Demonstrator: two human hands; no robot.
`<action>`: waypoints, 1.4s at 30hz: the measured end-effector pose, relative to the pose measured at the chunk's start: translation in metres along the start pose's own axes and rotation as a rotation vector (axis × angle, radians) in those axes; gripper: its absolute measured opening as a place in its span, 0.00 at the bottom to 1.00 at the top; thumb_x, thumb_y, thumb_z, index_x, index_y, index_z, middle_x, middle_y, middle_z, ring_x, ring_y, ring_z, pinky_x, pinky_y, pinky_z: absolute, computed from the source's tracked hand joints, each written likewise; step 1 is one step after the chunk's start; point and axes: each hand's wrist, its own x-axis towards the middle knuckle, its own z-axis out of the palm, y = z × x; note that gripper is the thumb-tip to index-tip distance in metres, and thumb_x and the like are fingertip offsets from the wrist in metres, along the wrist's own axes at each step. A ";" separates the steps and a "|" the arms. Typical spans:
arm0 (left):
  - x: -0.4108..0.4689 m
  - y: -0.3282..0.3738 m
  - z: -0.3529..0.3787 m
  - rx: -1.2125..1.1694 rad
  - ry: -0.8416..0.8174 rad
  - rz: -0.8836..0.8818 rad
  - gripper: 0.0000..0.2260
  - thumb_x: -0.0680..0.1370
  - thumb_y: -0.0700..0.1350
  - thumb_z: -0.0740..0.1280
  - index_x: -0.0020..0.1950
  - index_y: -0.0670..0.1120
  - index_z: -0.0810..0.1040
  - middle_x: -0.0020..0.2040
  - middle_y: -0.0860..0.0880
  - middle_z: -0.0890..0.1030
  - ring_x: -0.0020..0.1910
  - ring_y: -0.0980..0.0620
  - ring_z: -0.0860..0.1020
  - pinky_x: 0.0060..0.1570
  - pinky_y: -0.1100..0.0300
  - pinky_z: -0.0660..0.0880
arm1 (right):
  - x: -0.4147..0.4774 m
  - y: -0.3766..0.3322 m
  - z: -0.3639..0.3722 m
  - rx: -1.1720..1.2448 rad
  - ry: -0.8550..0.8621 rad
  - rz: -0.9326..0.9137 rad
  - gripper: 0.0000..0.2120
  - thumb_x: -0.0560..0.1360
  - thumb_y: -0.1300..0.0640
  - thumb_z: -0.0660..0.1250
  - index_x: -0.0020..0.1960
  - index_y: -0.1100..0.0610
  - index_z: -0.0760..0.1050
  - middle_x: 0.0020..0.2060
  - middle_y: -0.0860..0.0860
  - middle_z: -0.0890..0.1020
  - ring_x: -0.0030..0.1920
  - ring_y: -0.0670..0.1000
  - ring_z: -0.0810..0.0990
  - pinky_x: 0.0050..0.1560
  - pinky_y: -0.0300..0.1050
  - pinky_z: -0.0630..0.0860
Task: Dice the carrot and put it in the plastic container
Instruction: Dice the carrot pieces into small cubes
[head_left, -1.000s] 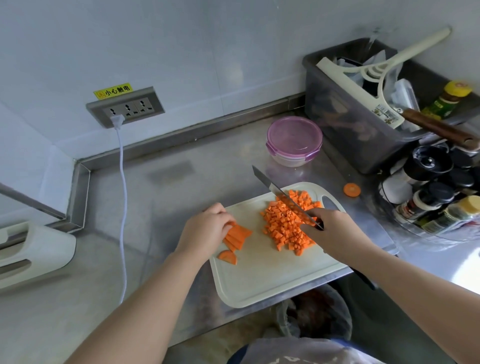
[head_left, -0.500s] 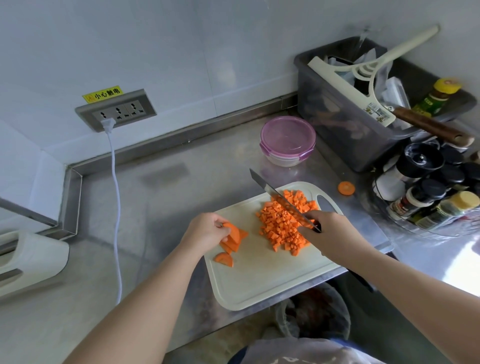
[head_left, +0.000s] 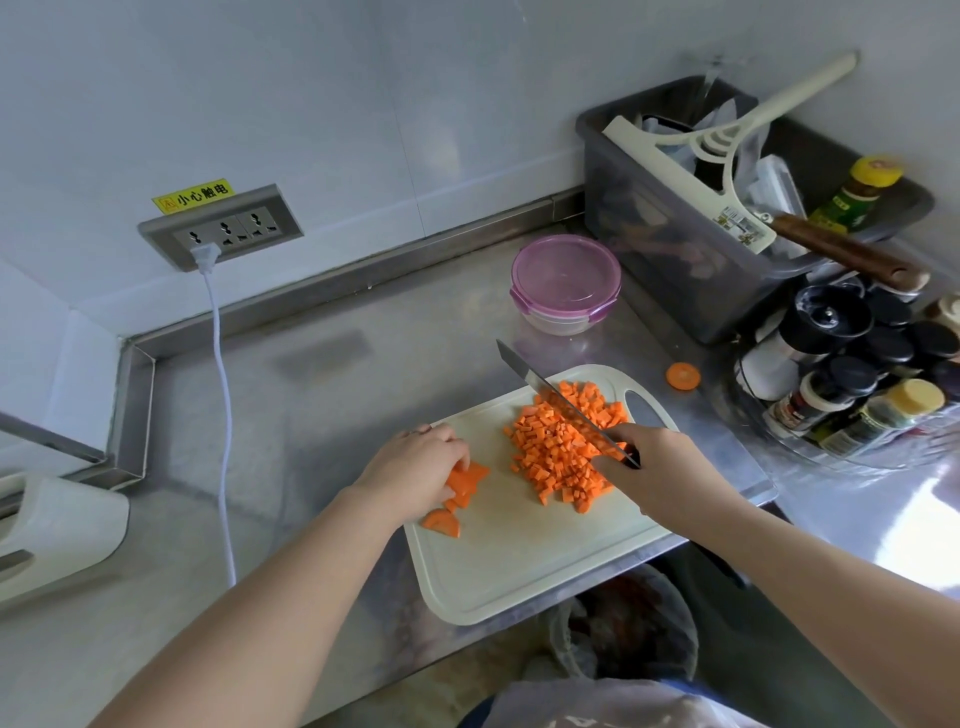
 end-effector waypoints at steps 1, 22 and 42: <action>0.001 0.000 -0.001 -0.001 -0.011 0.006 0.16 0.75 0.47 0.69 0.63 0.51 0.72 0.62 0.52 0.71 0.62 0.49 0.70 0.58 0.57 0.66 | 0.000 0.000 0.000 0.001 0.002 0.002 0.17 0.79 0.50 0.63 0.66 0.53 0.73 0.35 0.43 0.74 0.29 0.43 0.74 0.30 0.33 0.68; 0.006 -0.001 -0.004 0.141 -0.033 0.167 0.11 0.74 0.47 0.69 0.55 0.50 0.74 0.56 0.53 0.74 0.58 0.50 0.73 0.56 0.57 0.65 | -0.002 -0.003 0.000 -0.009 -0.024 0.000 0.16 0.80 0.51 0.63 0.66 0.53 0.73 0.39 0.44 0.76 0.30 0.42 0.74 0.31 0.32 0.69; -0.016 0.088 0.043 -0.896 0.294 -0.605 0.09 0.76 0.49 0.69 0.51 0.49 0.72 0.42 0.54 0.77 0.44 0.52 0.77 0.43 0.58 0.71 | -0.025 0.003 0.062 -0.017 -0.110 -0.008 0.08 0.80 0.58 0.57 0.41 0.56 0.66 0.38 0.53 0.73 0.40 0.56 0.72 0.40 0.46 0.67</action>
